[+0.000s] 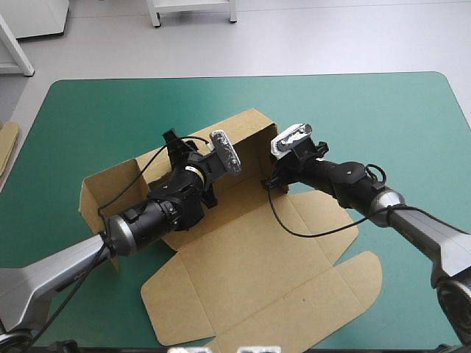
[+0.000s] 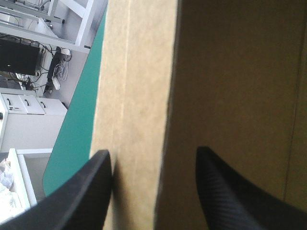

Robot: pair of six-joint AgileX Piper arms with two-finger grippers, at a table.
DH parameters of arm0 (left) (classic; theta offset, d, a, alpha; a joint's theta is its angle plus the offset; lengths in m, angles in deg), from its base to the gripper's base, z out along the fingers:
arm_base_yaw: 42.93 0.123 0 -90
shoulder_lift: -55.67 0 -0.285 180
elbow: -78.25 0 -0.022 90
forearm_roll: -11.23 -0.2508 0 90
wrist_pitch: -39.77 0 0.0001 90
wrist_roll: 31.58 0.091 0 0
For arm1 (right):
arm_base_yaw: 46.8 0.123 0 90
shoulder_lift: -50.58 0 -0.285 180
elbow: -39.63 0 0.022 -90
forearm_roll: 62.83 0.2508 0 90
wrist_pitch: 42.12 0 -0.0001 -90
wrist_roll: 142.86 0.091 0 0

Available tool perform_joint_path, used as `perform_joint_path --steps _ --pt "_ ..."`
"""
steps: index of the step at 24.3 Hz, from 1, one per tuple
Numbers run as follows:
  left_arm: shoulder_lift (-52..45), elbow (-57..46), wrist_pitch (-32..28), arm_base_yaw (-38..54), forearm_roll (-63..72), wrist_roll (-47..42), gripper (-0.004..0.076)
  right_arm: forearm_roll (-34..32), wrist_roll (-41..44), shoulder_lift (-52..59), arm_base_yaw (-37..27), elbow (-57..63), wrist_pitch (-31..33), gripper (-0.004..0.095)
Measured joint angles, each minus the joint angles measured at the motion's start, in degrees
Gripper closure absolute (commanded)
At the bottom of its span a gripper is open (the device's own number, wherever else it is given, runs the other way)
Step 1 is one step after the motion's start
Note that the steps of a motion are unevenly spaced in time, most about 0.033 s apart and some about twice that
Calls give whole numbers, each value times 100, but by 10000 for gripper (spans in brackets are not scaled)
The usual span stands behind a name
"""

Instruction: Fold the box

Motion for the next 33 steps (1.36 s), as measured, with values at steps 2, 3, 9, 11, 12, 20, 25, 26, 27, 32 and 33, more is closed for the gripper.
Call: perform_joint_path --steps 2,3,9,11,12,20,25,26,27,32,33 --pt "0 0 82 -77 -10 4 335 -7 37 0 6 0 -6 908" --pt "0 0 125 -133 -23 4 335 -13 44 0 6 0 -12 908" --pt "0 138 509 -606 -79 -15 335 -63 130 -21 10 0 -55 908" --pt "0 271 509 -775 -58 -15 335 -81 185 -34 17 0 -74 908" --pt "0 326 509 -819 -18 -15 335 -88 193 -34 17 0 -74 908" --pt "-113 878 1069 -955 870 -15 673 -106 295 -34 25 0 -109 908" --pt "-478 1493 1473 -964 1558 182 730 -297 674 -34 25 -6 -67 908" --pt "-525 1588 1539 -964 1587 201 730 -386 811 -34 25 -11 -39 908" --pt "-547 1662 1623 -940 1609 205 730 -519 1003 -34 25 -18 -15 908" --pt "-597 1942 2110 -390 2245 517 730 -1735 2481 -9 25 -73 101 908" --pt "-603 1988 2163 -205 2570 622 730 -2131 2918 17 25 -93 157 908"
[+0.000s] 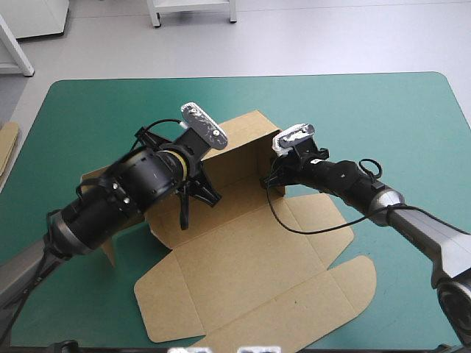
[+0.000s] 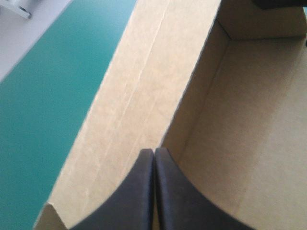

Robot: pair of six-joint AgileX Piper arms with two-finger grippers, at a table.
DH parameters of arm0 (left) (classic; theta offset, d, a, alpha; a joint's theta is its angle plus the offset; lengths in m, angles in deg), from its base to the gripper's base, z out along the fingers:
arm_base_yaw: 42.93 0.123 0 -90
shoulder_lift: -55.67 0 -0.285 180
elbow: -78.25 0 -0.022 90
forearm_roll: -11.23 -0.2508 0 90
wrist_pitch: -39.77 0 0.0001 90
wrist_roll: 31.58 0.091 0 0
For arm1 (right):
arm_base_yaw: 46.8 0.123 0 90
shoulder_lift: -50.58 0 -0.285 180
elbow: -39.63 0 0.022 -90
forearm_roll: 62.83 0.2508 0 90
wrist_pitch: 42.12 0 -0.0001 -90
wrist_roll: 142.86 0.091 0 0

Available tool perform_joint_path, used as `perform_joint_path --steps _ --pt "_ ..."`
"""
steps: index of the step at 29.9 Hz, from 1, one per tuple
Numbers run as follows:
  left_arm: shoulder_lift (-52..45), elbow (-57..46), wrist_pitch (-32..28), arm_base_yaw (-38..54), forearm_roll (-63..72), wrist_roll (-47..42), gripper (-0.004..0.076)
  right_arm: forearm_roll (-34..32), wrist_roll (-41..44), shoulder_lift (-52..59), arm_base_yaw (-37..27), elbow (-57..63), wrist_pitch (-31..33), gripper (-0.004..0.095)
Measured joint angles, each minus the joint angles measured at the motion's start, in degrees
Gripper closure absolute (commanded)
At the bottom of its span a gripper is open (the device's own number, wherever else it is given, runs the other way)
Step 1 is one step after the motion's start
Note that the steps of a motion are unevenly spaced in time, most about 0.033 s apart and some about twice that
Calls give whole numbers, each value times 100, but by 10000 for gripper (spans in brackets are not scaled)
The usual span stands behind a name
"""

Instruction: Fold the box

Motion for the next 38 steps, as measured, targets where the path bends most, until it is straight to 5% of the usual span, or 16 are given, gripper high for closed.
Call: perform_joint_path --steps 6,22,30,38 --pt "-62 379 171 1003 1358 436 731 -1539 1705 179 -91 -229 782 908" --pt "-285 507 85 3799 3496 1558 731 -3453 4010 543 -860 -1698 3940 908" --pt "-285 507 -80 4833 3974 1994 730 -3880 4460 543 -863 -2354 5058 908" --pt "-285 512 -231 5619 4636 2408 731 -4009 4616 346 -874 -2461 5327 908"
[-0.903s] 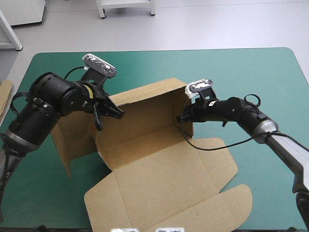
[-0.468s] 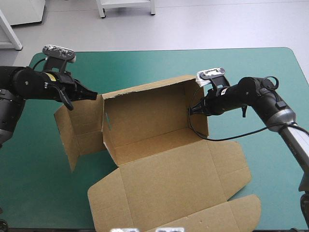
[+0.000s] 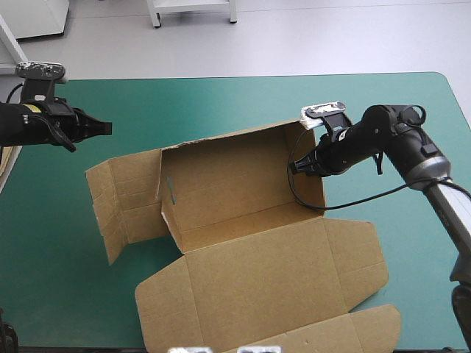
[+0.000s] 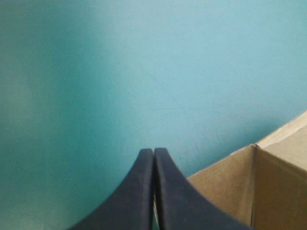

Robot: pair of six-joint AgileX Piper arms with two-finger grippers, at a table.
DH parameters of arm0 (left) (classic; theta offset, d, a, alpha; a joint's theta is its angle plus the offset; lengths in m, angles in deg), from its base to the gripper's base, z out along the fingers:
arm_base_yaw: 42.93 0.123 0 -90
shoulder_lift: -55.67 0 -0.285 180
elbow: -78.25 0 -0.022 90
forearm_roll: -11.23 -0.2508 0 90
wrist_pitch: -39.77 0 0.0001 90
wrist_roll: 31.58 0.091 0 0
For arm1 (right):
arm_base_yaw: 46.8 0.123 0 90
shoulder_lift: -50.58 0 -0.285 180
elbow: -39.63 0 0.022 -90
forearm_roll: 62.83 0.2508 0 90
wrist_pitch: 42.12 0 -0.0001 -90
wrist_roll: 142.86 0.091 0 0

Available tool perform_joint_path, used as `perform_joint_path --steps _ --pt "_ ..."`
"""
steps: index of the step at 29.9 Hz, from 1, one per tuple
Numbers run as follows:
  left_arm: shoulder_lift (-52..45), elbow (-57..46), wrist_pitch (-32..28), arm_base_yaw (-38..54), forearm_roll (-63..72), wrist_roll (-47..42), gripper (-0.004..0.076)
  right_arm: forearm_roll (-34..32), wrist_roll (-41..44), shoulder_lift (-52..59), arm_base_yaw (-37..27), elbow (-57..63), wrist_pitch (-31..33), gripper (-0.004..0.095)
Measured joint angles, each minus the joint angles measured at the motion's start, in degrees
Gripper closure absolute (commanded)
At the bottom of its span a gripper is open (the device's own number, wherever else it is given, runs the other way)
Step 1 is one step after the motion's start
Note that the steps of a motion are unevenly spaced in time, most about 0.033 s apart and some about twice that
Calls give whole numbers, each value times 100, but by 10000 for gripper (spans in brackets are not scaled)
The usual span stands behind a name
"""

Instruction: Fold the box

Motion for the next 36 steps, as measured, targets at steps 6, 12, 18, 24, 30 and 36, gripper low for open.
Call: perform_joint_path --steps 6,12,18,24,30,36 --pt "0 0 -25 155 125 102 731 6 0 -638 0 0 -277 908" --pt "0 0 -25 155 144 121 731 191 -255 -1047 -7 -73 -745 907" --pt "0 0 -25 155 149 121 731 348 -607 -1194 -2 -54 -1306 794" --pt "0 0 5 155 166 127 731 348 -768 -1189 3 -140 -1409 435" --pt "0 0 15 155 166 152 731 211 -573 -1185 3 -658 -1251 302" --pt "0 0 15 155 169 165 731 -219 -355 -1185 3 -1199 -493 302"
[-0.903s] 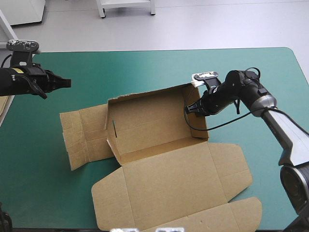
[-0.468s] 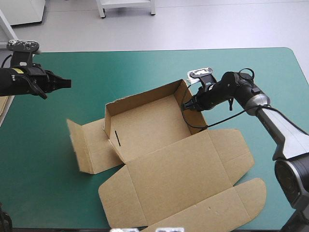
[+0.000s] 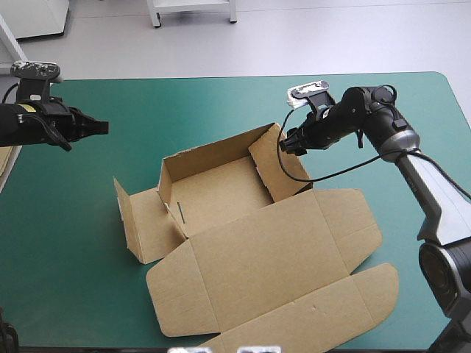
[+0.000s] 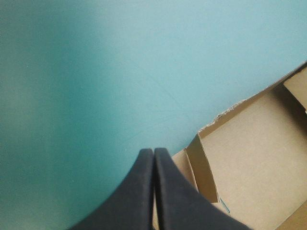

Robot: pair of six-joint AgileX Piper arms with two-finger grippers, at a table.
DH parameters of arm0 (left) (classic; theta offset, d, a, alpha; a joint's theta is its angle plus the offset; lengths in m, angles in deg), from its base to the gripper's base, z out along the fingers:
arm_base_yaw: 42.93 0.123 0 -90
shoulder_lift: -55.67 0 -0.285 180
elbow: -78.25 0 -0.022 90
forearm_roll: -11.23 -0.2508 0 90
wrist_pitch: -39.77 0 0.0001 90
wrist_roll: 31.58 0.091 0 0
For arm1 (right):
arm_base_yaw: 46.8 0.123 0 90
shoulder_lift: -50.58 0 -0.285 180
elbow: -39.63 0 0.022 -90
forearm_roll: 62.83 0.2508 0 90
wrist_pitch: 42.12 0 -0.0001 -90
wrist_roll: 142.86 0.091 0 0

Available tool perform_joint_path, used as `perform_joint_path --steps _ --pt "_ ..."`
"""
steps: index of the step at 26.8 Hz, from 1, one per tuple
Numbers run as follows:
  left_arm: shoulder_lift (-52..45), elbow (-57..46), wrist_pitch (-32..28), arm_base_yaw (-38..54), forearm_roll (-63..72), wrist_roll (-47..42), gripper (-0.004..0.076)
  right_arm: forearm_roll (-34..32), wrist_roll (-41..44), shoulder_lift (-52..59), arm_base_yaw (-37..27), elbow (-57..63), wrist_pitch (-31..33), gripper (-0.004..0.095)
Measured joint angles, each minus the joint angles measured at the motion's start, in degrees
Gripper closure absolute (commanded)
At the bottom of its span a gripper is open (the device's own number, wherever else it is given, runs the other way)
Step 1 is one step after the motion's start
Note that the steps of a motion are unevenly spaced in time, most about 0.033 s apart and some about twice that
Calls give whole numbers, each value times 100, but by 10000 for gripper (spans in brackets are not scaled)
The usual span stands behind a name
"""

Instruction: Fold the box

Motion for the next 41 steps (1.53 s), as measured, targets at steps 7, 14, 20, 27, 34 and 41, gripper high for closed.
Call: perform_joint_path --steps 7,14,20,27,34,41 --pt "0 0 25 0 23 0 731 -256 100 2 7 -202 837 304" --pt "0 2 31 0 36 0 731 -690 145 -38 271 -220 1137 369" --pt "0 2 80 0 41 0 731 -1422 328 -290 821 -230 1122 368" --pt "0 2 127 0 95 0 731 -1688 495 -488 903 -247 1012 369" --pt "0 2 204 0 147 44 731 -1693 625 -855 903 -251 812 438" --pt "0 2 263 0 216 44 731 -1667 903 -867 903 -253 589 625"
